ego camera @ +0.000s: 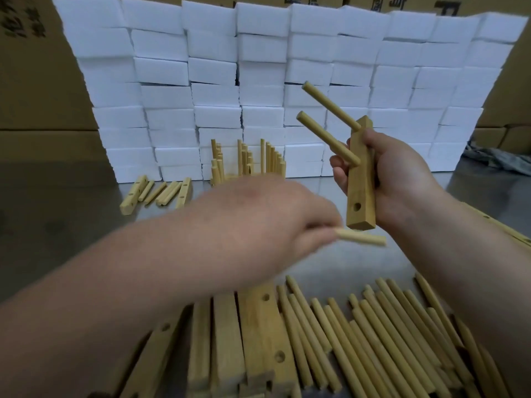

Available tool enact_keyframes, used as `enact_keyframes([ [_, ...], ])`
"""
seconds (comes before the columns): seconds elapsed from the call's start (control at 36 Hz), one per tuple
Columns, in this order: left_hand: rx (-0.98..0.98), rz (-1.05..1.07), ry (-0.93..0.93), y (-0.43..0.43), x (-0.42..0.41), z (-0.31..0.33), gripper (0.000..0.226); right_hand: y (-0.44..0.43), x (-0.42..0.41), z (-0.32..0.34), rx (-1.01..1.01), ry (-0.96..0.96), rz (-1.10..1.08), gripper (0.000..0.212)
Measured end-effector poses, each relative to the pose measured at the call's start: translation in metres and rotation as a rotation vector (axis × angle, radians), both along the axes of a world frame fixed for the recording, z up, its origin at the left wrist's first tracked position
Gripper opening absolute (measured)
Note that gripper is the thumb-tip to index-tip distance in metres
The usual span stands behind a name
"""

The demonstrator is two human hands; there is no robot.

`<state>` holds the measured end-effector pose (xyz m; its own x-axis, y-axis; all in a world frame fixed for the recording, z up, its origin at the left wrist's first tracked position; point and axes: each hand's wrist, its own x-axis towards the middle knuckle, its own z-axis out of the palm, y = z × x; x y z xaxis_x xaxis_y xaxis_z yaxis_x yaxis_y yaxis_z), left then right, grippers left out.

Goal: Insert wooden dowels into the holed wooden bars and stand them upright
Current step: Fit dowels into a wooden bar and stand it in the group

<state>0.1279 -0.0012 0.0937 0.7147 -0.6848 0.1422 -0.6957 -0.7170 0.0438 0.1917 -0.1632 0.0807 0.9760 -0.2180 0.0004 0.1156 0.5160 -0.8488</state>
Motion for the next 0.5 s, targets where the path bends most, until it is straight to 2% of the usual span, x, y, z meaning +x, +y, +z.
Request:
enact_keyframes([
  [0.14,-0.247,0.091,-0.136,0.021,0.009,0.008,0.041,0.000,-0.001,0.002,-0.010,-0.013,-0.004,0.017],
  [0.31,-0.170,0.154,-0.226,0.016,0.016,0.001,0.040,0.004,-0.002,0.001,-0.034,-0.031,0.008,0.020],
  [0.5,-0.115,0.135,-0.253,0.009,0.009,-0.003,0.041,0.009,-0.004,-0.002,-0.067,-0.061,0.019,0.017],
])
